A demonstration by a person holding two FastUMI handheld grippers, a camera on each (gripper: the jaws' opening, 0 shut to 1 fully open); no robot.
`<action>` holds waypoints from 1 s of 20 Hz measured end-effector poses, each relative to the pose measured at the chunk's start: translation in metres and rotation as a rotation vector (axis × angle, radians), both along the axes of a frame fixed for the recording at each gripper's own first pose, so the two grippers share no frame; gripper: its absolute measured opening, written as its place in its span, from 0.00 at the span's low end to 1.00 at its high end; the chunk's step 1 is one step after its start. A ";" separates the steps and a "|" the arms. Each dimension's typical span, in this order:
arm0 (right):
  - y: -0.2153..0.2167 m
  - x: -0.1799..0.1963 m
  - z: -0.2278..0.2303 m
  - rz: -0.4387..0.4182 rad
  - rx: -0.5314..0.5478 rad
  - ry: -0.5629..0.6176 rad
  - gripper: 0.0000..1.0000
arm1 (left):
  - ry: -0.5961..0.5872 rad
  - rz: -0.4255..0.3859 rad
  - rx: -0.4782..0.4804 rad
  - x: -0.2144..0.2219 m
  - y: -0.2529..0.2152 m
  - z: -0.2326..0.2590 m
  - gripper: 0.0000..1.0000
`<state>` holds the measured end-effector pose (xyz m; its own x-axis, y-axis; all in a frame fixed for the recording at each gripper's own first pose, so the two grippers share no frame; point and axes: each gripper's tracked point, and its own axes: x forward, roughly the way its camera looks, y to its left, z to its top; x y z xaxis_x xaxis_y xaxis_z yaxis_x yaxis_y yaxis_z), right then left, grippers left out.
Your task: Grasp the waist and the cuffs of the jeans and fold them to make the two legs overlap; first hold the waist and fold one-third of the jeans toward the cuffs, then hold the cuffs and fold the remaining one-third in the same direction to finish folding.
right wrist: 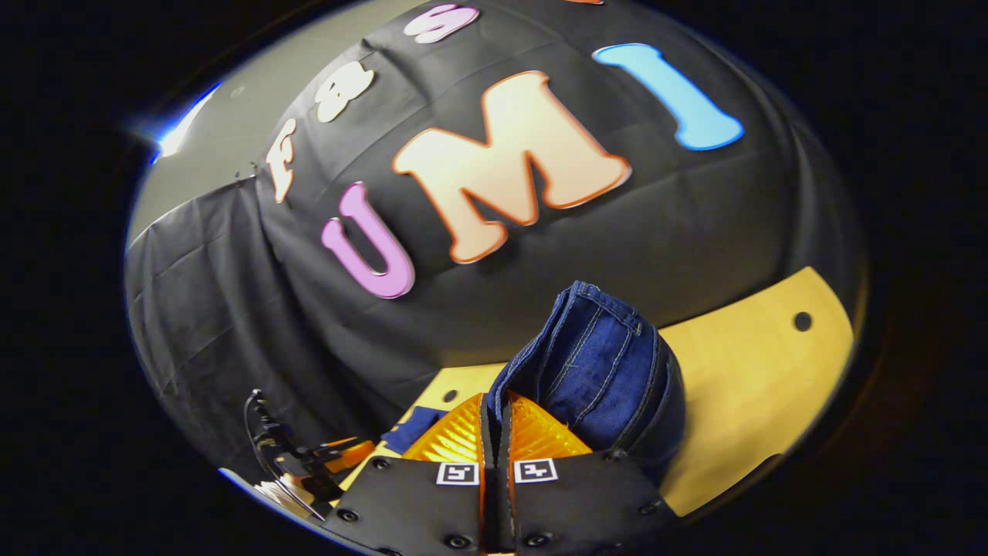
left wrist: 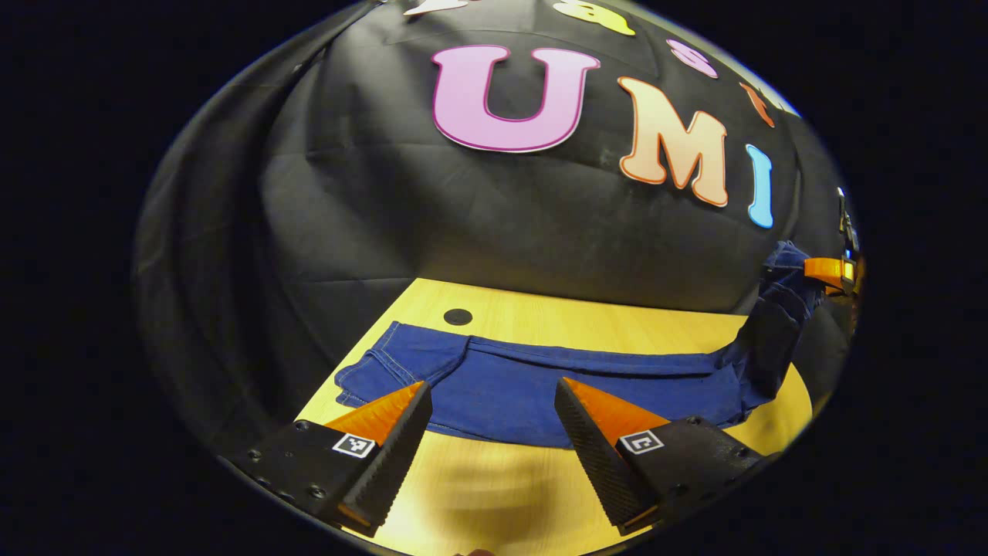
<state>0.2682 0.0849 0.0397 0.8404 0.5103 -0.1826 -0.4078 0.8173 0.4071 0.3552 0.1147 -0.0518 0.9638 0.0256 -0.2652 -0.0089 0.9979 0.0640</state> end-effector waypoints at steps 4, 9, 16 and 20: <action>0.079 0.024 -0.082 0.073 -0.053 0.122 0.02 | -0.001 0.024 -0.006 0.006 0.026 -0.002 0.97; 0.132 0.034 -0.212 0.109 -0.231 0.308 0.03 | -0.013 0.082 -0.005 0.018 0.066 -0.004 0.94; 0.129 0.030 -0.215 0.128 -0.431 0.304 0.03 | 0.016 0.193 -0.023 0.027 0.124 -0.031 0.94; 0.123 0.031 -0.221 0.148 -0.602 0.284 0.03 | 0.070 0.223 -0.059 0.033 0.138 -0.058 0.95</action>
<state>0.2992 0.2081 -0.1814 0.6467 0.3570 -0.6741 -0.4774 0.8787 0.0073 0.3879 0.2526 -0.1097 0.9152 0.2184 -0.3386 -0.2272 0.9737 0.0138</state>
